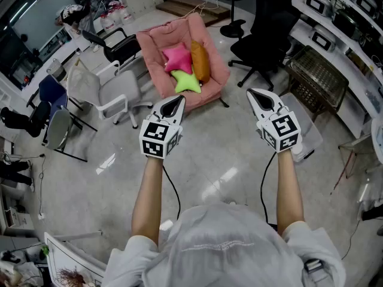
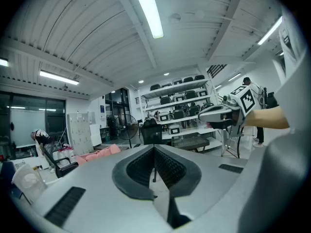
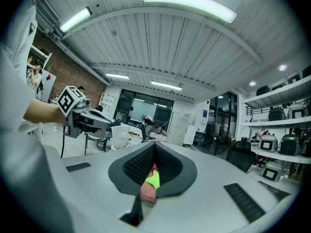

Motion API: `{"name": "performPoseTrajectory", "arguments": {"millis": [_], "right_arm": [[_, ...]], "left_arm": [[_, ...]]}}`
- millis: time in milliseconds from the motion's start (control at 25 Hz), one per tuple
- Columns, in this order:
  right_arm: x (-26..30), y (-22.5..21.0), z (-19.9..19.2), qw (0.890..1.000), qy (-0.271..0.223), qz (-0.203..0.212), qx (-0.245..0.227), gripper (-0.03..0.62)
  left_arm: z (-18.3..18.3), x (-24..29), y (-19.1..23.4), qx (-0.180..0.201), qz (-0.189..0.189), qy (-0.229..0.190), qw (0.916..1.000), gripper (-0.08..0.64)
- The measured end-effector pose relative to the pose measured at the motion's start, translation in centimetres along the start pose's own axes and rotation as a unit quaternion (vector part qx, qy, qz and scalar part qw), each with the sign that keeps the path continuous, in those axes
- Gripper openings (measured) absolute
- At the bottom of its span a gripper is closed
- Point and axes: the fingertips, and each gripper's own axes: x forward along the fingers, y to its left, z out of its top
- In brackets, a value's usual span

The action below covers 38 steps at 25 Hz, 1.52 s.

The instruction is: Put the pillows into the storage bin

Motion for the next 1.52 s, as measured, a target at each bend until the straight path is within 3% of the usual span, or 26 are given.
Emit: {"name": "performPoseTrajectory", "arguments": {"millis": [200,320,360,400,440,480,520,720,1160,1520], "right_arm": [[-0.4,-1.5,-0.6,1.0,-0.004,-0.013,0.005,0.015],[-0.3,-1.7,-0.7,1.0,-0.002,-0.001,0.014,0.017],[-0.3,-1.6,-0.8,1.0,0.001,0.009,0.02,0.076],[-0.2,-1.5,-0.9,0.999,0.005,0.019,0.025,0.193],[-0.2,-1.5,-0.9,0.999,0.007,0.027,0.027,0.23],[-0.2,-1.6,-1.0,0.999,0.008,0.031,0.026,0.241],[-0.2,-1.8,-1.0,0.999,0.008,0.032,0.023,0.247],[-0.4,-2.9,-1.9,0.999,0.009,0.04,0.027,0.304],[-1.5,-7.1,-4.3,0.997,0.006,0.07,0.023,0.318],[4.2,-10.8,-7.2,0.996,0.026,0.079,0.023,0.316]], "left_arm": [[-0.2,1.0,-0.5,-0.01,0.001,-0.001,0.9999,0.011],[-0.1,1.0,0.0,-0.024,0.009,-0.006,0.9996,0.011],[0.0,1.0,0.1,-0.03,0.01,-0.009,0.9995,0.011],[0.0,1.0,0.0,-0.034,0.009,-0.012,0.9993,0.011],[0.1,1.1,-0.1,-0.037,0.007,-0.013,0.9992,0.043],[0.0,1.2,-0.2,-0.039,0.007,-0.012,0.9991,0.176],[0.0,1.4,-0.4,-0.039,0.008,-0.011,0.9992,0.225],[-0.6,2.1,-1.2,-0.033,0.023,-0.001,0.9992,0.238],[-2.2,3.9,-3.8,-0.032,0.054,0.029,0.9976,0.268],[-4.5,8.4,0.0,-0.05,0.076,0.049,0.9946,0.267]]}}
